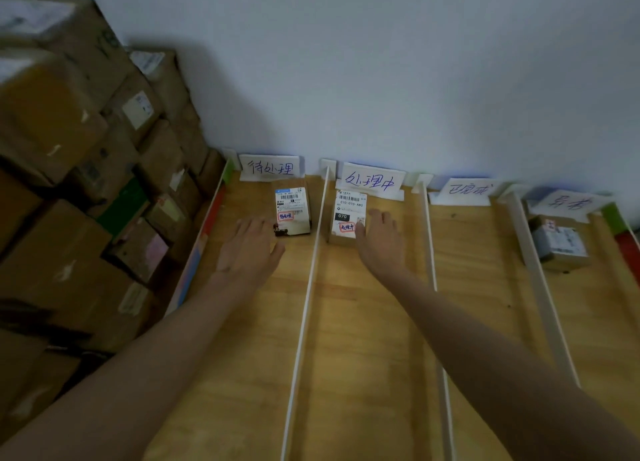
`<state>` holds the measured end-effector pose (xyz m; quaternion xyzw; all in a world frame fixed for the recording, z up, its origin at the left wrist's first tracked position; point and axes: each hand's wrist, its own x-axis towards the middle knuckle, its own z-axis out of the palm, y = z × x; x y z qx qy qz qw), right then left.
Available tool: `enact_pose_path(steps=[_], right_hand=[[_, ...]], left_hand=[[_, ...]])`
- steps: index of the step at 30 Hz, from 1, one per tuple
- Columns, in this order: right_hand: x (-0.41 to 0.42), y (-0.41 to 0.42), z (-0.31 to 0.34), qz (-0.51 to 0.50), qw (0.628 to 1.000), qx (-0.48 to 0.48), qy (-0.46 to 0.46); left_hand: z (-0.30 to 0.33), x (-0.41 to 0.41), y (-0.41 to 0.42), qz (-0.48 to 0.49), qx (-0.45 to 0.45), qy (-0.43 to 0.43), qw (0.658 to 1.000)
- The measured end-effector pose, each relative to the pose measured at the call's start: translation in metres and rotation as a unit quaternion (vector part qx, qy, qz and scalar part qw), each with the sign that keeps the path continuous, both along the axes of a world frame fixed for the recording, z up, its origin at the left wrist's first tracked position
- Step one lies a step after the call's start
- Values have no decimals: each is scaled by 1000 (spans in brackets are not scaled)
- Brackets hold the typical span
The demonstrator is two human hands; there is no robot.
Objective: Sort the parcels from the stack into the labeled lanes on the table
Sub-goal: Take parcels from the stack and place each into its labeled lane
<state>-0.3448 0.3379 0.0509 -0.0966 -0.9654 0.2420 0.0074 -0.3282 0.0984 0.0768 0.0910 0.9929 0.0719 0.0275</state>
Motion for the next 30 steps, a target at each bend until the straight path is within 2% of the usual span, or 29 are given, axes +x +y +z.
enact_pose_path(steps=[3, 6, 13, 22, 30], right_hand=[[33, -7, 29, 55, 996, 68, 33], [67, -20, 57, 89, 989, 113, 37], [150, -64, 124, 109, 981, 153, 57], [243, -121, 180, 143, 975, 139, 98], [272, -184, 213, 176, 973, 104, 110]], left_hand=[[27, 24, -10, -5, -4, 34, 999], [52, 51, -23, 5, -26, 34, 999], [109, 146, -56, 34, -48, 65, 996], [157, 252, -107, 58, -30, 101, 993], [200, 299, -161, 100, 42, 156, 982]])
